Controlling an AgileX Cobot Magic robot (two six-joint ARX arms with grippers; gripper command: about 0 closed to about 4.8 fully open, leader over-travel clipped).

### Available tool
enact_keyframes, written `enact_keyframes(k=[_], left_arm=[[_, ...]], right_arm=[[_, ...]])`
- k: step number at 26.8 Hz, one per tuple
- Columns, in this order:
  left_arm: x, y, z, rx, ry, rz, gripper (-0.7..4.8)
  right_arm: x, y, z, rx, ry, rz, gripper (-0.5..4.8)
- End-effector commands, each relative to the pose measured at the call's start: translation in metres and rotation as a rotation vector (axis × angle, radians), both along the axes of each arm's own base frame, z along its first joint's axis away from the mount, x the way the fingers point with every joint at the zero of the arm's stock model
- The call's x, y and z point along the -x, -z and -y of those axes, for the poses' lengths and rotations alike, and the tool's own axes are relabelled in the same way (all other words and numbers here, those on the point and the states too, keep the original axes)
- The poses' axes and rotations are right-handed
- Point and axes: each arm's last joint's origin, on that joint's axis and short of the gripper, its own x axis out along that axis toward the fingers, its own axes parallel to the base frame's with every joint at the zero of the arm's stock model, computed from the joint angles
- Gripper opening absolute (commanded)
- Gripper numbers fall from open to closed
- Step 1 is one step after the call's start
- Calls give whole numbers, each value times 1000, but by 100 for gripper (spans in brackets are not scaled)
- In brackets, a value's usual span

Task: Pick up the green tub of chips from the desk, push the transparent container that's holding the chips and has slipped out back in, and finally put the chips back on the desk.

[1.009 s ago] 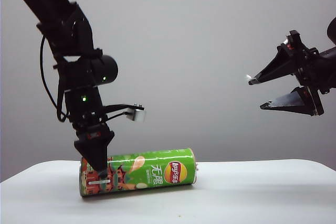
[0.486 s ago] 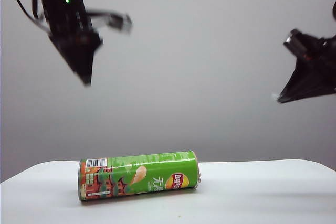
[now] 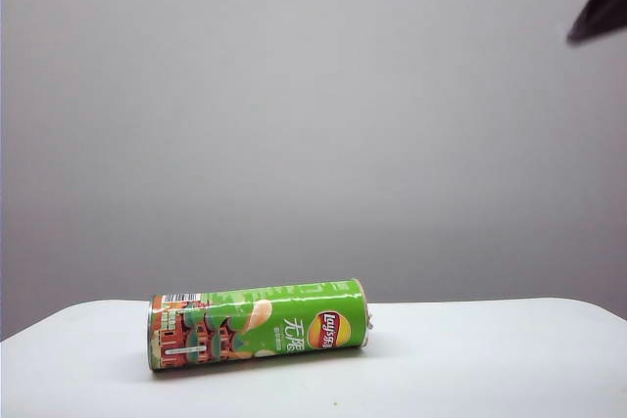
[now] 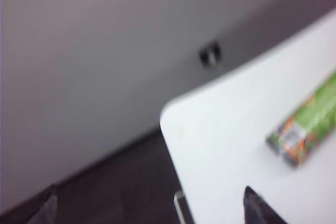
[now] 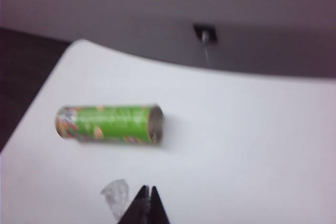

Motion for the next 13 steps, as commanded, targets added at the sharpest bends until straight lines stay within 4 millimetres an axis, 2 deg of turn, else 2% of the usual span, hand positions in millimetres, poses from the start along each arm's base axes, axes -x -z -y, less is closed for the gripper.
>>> enact_keyframes(k=[1,5,8,11,13], left_arm=[[40,14,-13,89,-14,148,479],[69,37,-22,201,-28,218,479],[88,53,-28,230,-48,272,479],[105,75,-33,300,-59,330,479],[108,83,-34,313,-44,345,468]], right_arm=[[22,-23,-1,-6,6,152,-6],[43,-27,0,12,60,256,-6],[57,-20,0,29,93,320,-6],[80,3,2,43,208,426,-6],[87,15,2,-21,265,464,-6]])
